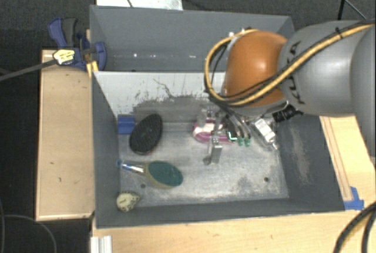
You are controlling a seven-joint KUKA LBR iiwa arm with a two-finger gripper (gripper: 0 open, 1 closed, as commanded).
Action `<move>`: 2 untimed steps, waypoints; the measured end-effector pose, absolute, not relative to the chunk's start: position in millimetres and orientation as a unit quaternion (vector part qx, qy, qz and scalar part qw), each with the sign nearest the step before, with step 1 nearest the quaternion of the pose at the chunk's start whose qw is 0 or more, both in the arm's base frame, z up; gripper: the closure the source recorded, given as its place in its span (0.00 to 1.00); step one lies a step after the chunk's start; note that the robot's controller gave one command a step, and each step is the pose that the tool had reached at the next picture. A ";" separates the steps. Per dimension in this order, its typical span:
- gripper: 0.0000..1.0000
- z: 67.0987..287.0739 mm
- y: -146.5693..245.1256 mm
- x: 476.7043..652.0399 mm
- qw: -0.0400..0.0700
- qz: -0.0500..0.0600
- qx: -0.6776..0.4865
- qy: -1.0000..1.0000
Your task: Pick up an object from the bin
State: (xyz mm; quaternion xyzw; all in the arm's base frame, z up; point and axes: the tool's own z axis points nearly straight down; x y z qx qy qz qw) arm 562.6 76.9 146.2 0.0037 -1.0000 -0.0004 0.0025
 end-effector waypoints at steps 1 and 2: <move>0.00 67.8 146.1 555.5 0.001 0.000 0.065 -0.998; 0.00 69.8 222.6 496.0 0.002 -0.001 0.097 -0.995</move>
Offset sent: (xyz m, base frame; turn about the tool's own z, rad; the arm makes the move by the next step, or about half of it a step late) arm -0.0064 0.0671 -0.0762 -0.1080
